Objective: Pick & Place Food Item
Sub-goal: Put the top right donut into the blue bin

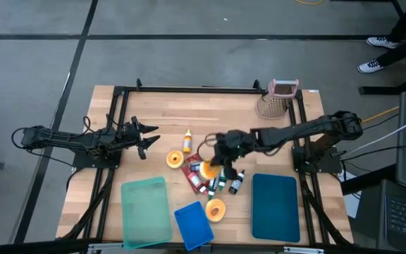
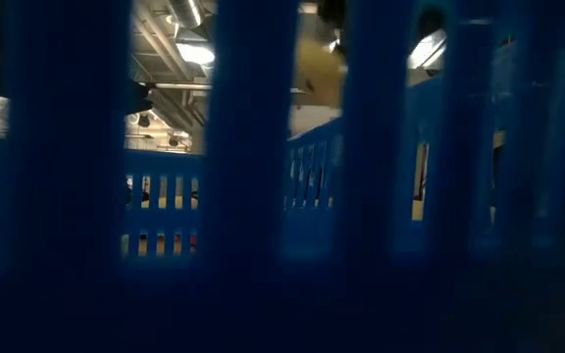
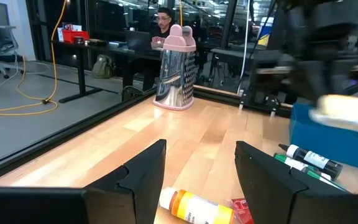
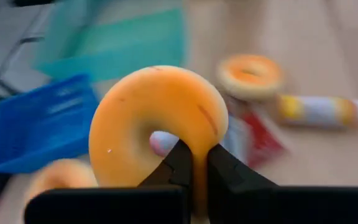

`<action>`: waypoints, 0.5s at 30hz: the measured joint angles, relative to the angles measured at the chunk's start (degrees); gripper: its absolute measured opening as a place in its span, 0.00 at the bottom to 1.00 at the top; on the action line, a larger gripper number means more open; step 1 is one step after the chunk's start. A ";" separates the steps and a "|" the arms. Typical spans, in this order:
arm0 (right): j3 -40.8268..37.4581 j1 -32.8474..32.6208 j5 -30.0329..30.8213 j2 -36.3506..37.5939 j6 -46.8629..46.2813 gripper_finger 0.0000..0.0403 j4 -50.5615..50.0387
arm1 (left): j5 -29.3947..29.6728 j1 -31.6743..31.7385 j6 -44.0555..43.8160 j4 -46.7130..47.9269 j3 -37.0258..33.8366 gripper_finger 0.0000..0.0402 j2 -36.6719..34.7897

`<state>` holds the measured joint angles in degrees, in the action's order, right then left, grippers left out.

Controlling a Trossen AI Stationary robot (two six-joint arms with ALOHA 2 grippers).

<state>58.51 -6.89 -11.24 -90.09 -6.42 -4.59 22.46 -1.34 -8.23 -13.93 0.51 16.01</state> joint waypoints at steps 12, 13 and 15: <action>12.71 -10.29 -5.74 -14.78 -1.83 0.04 3.91 | -0.02 0.00 0.44 -1.02 0.00 0.47 0.00; 14.42 -10.61 -7.17 -16.53 -1.68 0.04 3.49 | 0.00 0.00 0.44 -1.07 0.00 0.47 0.00; 17.63 -11.22 -9.42 -20.05 -1.48 0.03 2.97 | -0.02 0.00 0.44 -1.05 0.00 0.47 0.00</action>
<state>76.14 -18.11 -20.66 -110.13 -7.89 -1.62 22.44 -1.34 -7.79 -14.98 0.51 16.01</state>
